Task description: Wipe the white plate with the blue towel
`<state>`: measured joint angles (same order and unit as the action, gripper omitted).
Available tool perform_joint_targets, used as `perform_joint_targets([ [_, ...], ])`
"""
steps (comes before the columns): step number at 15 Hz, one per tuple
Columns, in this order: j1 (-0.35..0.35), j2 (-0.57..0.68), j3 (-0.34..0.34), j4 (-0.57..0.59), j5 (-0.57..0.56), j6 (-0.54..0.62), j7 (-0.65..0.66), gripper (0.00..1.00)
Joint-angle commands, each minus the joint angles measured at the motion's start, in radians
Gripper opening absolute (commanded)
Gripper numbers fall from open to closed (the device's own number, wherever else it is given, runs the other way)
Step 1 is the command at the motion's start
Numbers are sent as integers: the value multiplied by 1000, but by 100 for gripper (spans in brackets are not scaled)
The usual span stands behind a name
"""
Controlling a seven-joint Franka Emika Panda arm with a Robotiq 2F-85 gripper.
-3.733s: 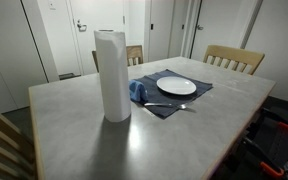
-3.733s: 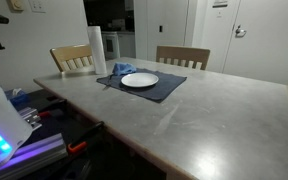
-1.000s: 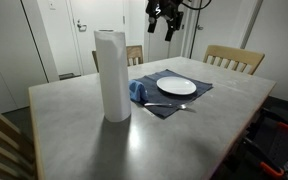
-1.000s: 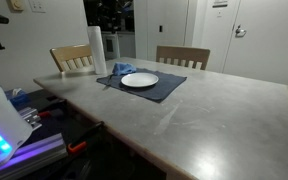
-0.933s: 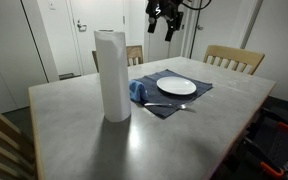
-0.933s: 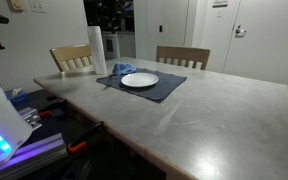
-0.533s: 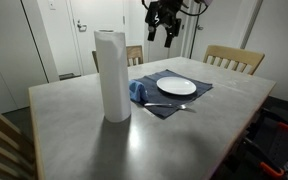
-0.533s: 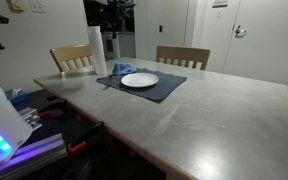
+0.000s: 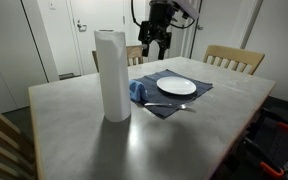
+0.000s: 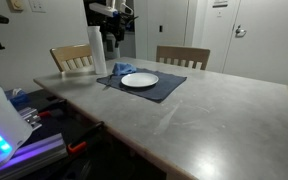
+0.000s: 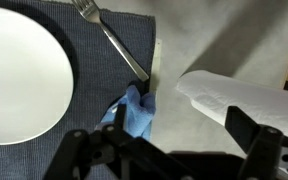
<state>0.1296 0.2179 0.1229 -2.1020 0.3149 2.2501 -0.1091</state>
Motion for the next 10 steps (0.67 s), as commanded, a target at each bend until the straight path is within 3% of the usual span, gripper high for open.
perform_joint_targets([
  [1, -1, 131, 7, 123, -75, -21, 7, 100],
  [10, -6, 389, 18, 355, -121, -42, -8, 100],
])
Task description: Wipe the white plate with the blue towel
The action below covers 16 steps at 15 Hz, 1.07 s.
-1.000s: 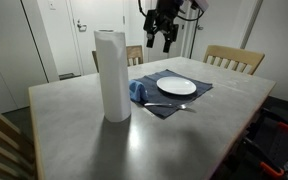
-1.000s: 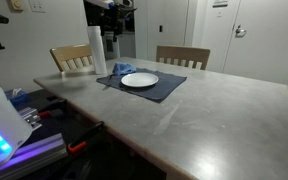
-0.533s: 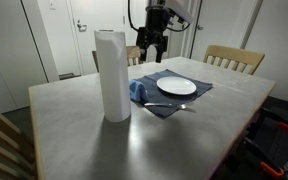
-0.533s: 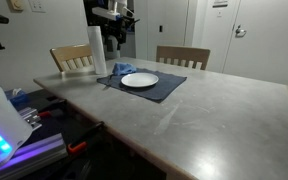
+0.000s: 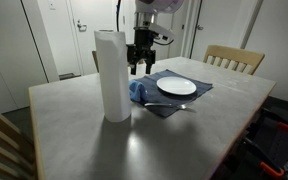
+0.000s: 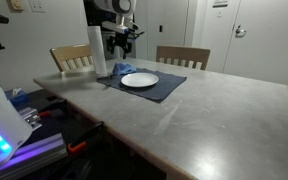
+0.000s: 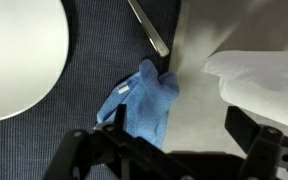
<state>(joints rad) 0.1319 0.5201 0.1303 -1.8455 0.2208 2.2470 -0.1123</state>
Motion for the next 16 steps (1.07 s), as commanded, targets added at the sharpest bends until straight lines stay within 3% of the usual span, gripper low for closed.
perform_joint_targets([
  [1, -8, 106, 10, 120, -31, -47, -2, 100],
  [12, -12, 248, 17, 279, -40, -133, -4, 100],
  [16, -13, 260, 13, 312, -55, -232, -6, 100],
])
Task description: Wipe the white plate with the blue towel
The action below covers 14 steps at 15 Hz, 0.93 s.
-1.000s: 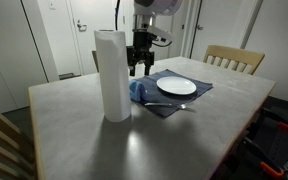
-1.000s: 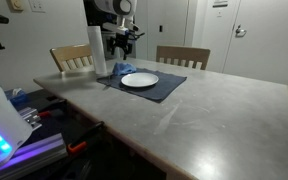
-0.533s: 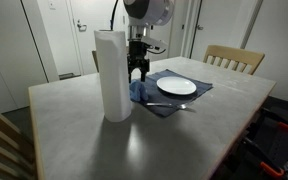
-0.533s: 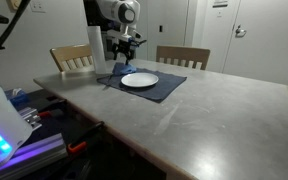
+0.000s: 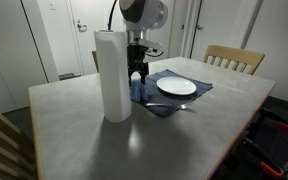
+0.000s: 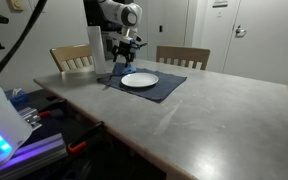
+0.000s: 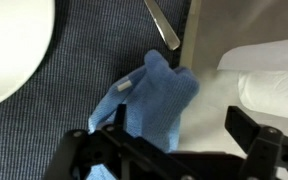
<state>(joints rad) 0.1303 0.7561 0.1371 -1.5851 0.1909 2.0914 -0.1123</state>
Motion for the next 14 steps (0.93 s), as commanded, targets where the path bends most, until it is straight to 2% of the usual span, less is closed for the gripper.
perform_joint_targets([
  [1, -11, 24, 5, 57, -29, -97, -4, 100],
  [4, -12, 27, 5, 69, -33, -144, -9, 100],
  [6, -12, 28, 4, 74, -38, -166, -14, 96],
  [9, -23, 27, 9, 65, -35, -174, -41, 100],
  [14, -26, 39, 8, 57, -25, -152, -46, 100],
])
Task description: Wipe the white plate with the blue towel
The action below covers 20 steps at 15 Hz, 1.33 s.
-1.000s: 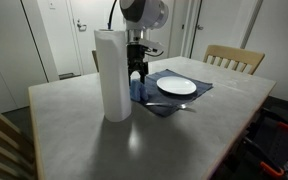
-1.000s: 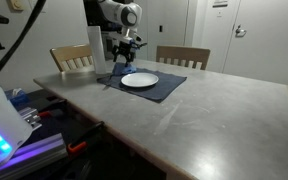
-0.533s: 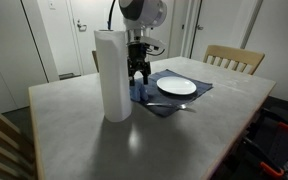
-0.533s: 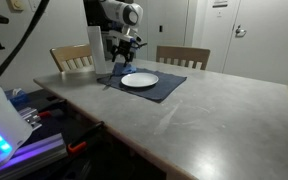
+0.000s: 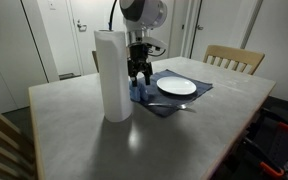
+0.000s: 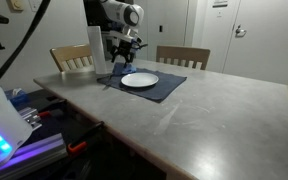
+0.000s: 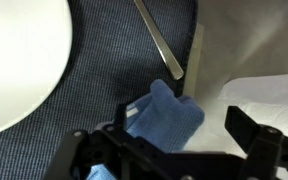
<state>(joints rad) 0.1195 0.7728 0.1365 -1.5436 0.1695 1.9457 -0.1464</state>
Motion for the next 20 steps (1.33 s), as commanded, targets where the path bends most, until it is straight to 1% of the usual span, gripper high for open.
perform_joint_targets([
  [1, -16, 22, 10, 12, 3, 2, -7, 100],
  [5, -18, 29, 7, 11, 6, 10, 6, 100],
  [6, -19, 33, 7, 13, 5, 10, 7, 85],
  [7, -19, 36, 7, 13, 5, 11, 8, 74],
  [16, -26, 32, 12, 14, 13, 5, 3, 9],
  [17, -30, 29, 14, 15, 21, 1, 5, 3],
  [18, -35, 28, 17, 24, 31, -12, 5, 1],
  [20, -42, 26, 19, 39, 47, -32, 8, 0],
])
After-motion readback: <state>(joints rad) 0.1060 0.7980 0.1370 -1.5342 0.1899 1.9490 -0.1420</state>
